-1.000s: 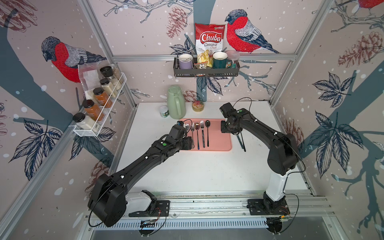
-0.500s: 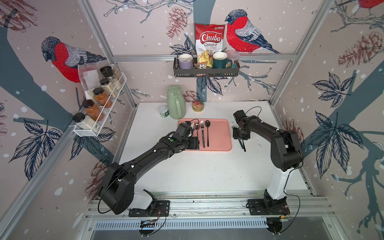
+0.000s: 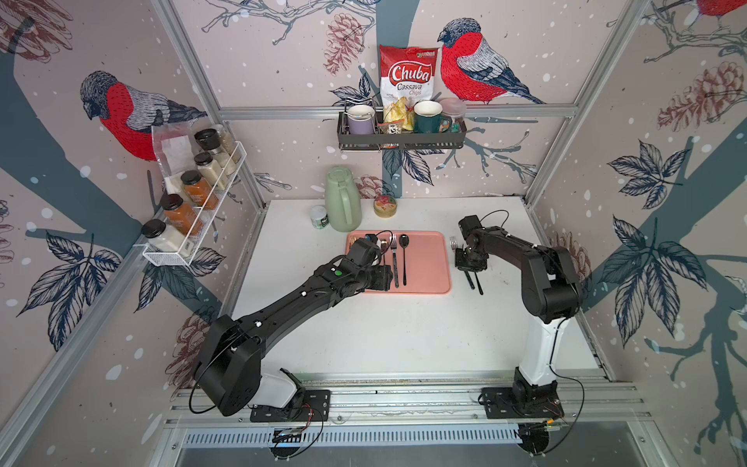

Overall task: Set the spoon and fork side by side
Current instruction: Pick up the fork at the center of the board, then place the fork on the tray.

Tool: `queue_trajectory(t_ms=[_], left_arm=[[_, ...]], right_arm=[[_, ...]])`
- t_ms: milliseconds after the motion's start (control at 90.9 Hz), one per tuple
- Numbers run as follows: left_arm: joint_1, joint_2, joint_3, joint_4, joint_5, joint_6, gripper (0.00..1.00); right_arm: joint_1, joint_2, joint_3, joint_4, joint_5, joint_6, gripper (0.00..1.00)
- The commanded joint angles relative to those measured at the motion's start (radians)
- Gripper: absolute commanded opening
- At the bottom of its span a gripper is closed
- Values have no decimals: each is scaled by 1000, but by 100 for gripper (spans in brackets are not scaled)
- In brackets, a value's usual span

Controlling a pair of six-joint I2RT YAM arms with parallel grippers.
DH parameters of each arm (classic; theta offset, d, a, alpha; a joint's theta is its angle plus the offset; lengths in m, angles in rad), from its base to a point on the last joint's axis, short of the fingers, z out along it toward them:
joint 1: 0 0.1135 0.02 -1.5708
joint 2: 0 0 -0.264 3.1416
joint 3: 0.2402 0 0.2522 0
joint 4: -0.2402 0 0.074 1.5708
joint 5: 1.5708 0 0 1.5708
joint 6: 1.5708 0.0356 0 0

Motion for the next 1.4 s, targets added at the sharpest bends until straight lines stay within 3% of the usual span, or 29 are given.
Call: queue_trajectory(t_ms=[0,253,495,660,1012,1387], left_arm=[[-4,5,8,1,-8,0,67],[-6,4,9,-4,-11,0,67],[-6,-13,7,-14,-19,-2,67],[-6,-35,-1,-16,-22,-11,68],[-8,-75,-3,-45,-43,-1,68],[-6,-73,3,-54,-51,10,68]], right_arm=[[5,12,-2,-44,-25,-3,12],[45,-67,63,-141,31,35,7],[177,-89,251,-268,58,104,10],[267,-22,365,-288,41,170,12],[345,171,560,-318,30,243,8],[368,274,588,-319,32,269,7]])
